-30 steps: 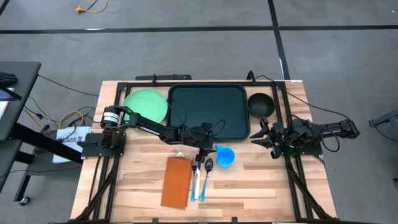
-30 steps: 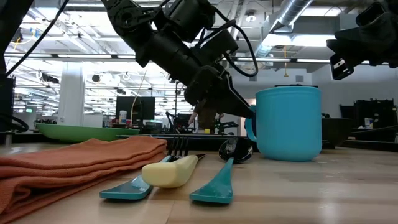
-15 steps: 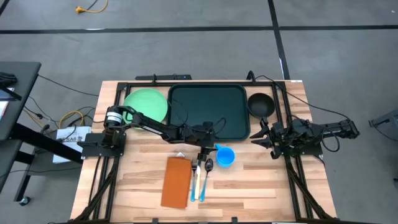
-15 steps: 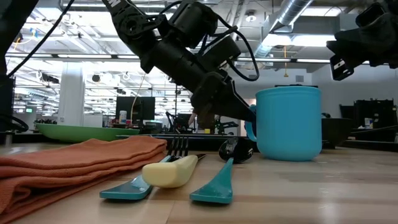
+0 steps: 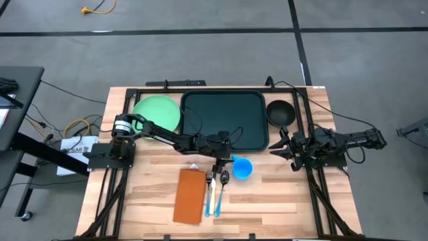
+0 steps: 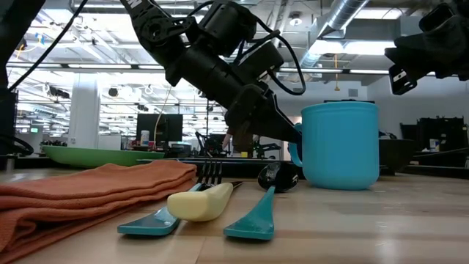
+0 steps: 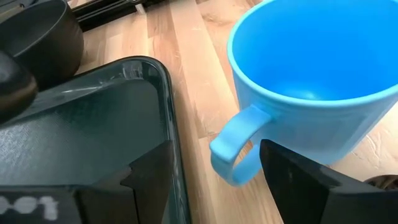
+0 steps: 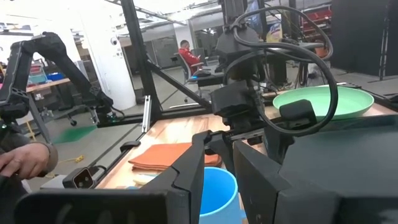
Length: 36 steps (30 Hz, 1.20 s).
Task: Set up tray
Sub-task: Put the blue mug on the black serving tray
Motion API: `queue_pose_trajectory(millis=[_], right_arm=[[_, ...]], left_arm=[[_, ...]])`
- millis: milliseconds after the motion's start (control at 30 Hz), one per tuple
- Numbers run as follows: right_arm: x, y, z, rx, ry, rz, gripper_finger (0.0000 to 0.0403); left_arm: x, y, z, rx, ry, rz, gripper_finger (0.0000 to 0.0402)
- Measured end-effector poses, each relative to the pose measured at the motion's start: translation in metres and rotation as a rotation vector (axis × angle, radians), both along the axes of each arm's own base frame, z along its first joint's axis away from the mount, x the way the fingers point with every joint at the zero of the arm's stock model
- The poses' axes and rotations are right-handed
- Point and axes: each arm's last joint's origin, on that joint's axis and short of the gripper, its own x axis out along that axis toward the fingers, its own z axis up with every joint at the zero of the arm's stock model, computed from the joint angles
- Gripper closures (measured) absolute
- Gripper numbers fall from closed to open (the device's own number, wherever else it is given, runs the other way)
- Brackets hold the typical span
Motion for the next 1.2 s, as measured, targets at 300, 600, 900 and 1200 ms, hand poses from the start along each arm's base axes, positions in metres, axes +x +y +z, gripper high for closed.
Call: queue_pose_trajectory(millis=[300,600,900,1200], right_arm=[[0.0000,0.0000,0.0000,0.000,0.000,0.000,0.0321],[0.0000,0.0000,0.0000,0.000,0.000,0.000,0.0321],[0.0000,0.0000,0.0000,0.000,0.000,0.000,0.0321],[0.0000,0.0000,0.0001,0.007,0.001,0.000,0.0321]], left_arm=[[0.0000,-0.0006,0.0000,-0.016,0.000,-0.013,0.0254],[0.0004,-0.0007,0.0007,-0.019,-0.007,-0.016,0.0327],[0.0014,-0.0008,0.0025,-0.020,-0.027,-0.018,0.0353],[0.0028,-0.0008,0.0053,-0.024,-0.060,-0.017,0.0353]])
